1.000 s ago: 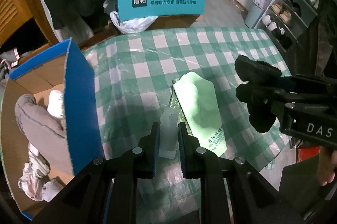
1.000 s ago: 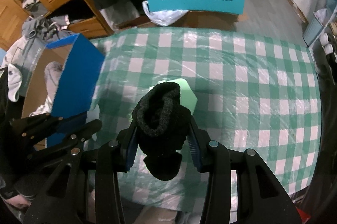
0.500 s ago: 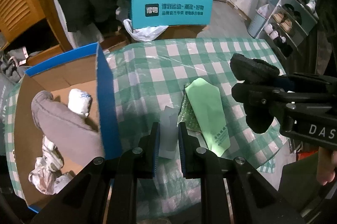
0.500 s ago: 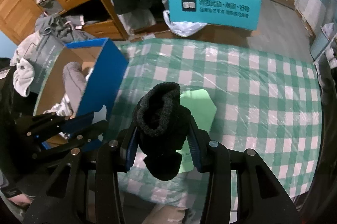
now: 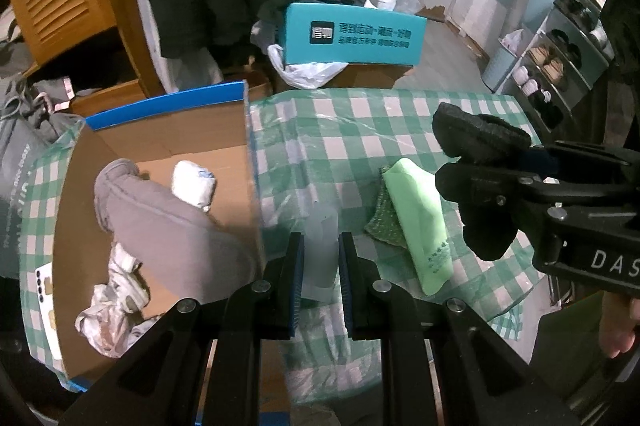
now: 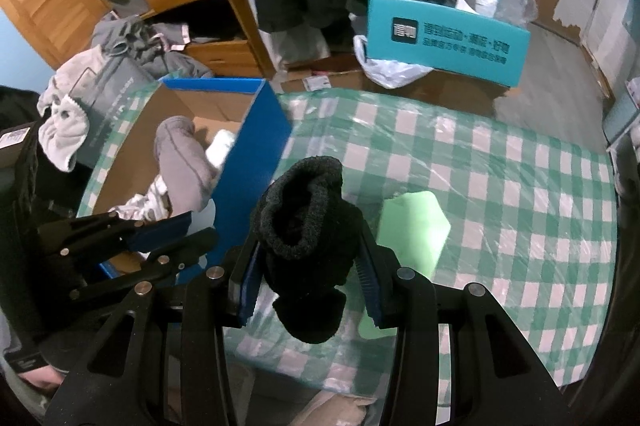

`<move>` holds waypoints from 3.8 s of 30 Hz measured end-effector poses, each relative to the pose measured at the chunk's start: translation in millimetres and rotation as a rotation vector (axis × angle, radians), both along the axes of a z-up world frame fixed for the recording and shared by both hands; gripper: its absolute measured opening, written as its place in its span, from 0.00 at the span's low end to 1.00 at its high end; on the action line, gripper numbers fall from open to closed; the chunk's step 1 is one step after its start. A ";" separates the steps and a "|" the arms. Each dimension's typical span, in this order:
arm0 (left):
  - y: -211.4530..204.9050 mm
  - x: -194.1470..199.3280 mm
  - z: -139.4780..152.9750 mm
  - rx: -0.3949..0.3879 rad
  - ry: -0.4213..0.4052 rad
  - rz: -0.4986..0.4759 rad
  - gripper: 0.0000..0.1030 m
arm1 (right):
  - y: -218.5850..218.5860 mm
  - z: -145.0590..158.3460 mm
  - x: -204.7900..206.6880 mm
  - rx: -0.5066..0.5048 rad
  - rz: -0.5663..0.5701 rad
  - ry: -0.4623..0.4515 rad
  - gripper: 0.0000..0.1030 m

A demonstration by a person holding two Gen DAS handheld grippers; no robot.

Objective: Organize soft objects
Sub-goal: 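Carry the black sock in the right tool over the box while the left tool follows, then open the right tool to drop the black sock into the box, then move both open tools back to the green cloth and scrubber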

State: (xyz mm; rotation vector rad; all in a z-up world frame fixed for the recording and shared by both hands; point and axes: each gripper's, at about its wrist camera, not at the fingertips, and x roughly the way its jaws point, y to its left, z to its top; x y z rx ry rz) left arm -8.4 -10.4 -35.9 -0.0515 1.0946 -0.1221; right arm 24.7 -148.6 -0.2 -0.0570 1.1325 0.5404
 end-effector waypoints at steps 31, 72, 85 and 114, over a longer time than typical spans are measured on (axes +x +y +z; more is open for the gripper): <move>121.3 -30.0 -28.8 -0.037 0.057 0.228 0.16 | 140.8 -12.5 -9.3 0.019 0.206 0.063 0.41; 64.3 -11.6 -2.5 -0.048 0.008 0.171 0.55 | 38.2 -25.5 14.4 -0.011 -0.039 0.046 0.69; -3.5 17.2 -17.3 -0.053 0.056 0.078 0.58 | -25.3 -41.2 20.4 -0.054 -0.121 0.045 0.69; -61.4 58.6 -99.5 -0.017 0.274 0.021 0.58 | -62.4 -125.1 59.1 -0.112 -0.183 0.203 0.69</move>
